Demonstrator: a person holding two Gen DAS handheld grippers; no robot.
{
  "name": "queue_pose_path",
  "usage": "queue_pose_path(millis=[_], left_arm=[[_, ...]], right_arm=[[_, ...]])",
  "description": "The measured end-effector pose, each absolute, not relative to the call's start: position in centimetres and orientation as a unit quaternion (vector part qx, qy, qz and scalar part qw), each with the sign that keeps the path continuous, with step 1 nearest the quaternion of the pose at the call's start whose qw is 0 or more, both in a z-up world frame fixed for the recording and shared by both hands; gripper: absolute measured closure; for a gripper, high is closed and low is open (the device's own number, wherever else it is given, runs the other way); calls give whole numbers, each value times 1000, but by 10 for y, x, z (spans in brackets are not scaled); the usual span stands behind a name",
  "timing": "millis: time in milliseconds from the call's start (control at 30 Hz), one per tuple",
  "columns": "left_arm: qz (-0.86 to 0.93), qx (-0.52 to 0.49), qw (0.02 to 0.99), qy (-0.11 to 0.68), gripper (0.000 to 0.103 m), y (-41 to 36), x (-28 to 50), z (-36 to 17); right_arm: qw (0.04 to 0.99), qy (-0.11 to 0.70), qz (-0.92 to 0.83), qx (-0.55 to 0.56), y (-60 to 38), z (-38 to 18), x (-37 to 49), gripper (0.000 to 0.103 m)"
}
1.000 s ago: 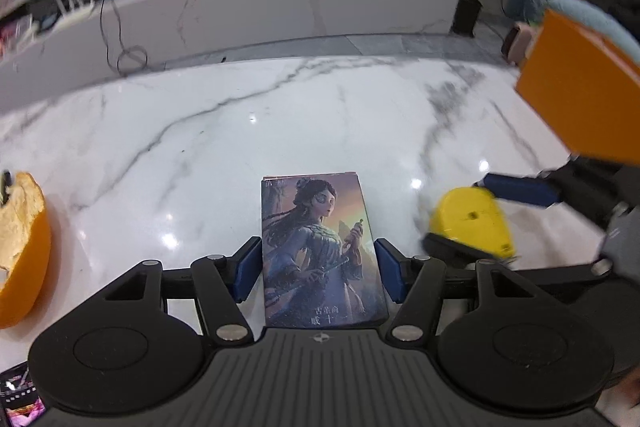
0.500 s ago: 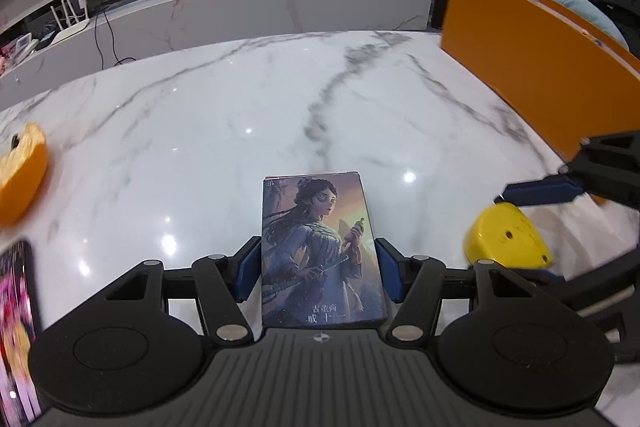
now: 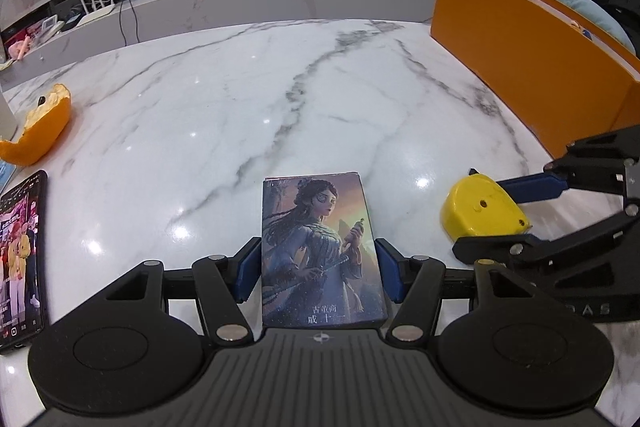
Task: Organize objects
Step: 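Lift the book and tape measure and carry both over the orange box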
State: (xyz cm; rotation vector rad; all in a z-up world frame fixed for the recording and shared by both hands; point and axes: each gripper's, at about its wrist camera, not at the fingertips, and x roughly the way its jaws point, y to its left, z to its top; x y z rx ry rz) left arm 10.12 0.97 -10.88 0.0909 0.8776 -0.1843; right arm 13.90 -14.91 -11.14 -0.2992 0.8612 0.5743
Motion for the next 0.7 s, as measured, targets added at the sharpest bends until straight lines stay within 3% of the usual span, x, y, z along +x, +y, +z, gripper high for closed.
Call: queue_pose_path(millis=[367, 700], left_arm=[[-81, 18, 898, 432, 35, 4, 98, -103], [-85, 33, 912, 399, 36, -10, 108, -56]], right_arm=[[864, 398, 274, -140, -150, -93, 140, 49], [890, 364, 252, -107, -170, -56, 152, 49]])
